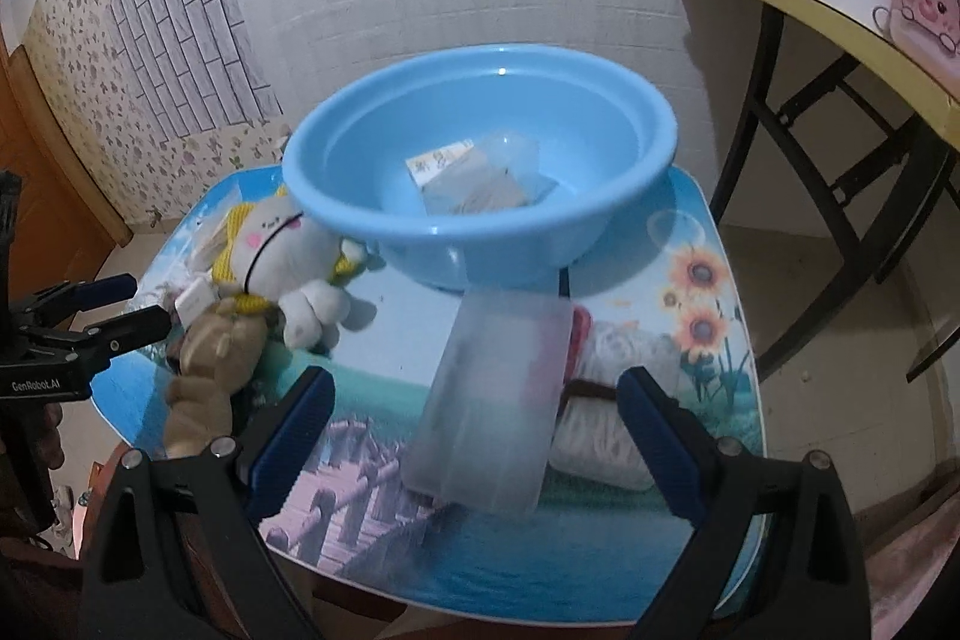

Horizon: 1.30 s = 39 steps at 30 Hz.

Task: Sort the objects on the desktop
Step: 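Withdraw both grippers from the basin back over the table, then move the left gripper to the orange snack bag while the right gripper grasps the clear container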

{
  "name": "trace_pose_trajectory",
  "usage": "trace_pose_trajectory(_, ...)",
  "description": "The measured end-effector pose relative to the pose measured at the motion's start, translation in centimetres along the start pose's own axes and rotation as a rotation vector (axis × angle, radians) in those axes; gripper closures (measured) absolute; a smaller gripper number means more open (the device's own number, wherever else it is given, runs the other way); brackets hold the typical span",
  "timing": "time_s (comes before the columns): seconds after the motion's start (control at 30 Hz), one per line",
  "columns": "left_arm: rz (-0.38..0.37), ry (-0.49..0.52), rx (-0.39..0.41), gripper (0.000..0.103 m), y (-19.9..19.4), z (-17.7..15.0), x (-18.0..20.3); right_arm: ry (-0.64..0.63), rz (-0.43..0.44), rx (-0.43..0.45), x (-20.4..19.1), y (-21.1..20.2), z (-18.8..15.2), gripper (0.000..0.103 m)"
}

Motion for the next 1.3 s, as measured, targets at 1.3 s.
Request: trace_pose_trajectory(1.3, 0.032, 0.01, -0.122, 0.01, 2.7, -7.6, -1.7, -0.015, -0.051, -0.094, -0.4, 1.5, -3.4, 0.006)
Point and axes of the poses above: each gripper's, at about its wrist camera, not at the fingertips, and y roughly the way its jaws point, x to its right, z to its top, the point moved 6 cm from there along y, roughly the way its jaws point, and after that the axes turned 12 degrees about -z, right-handed, at the moved point
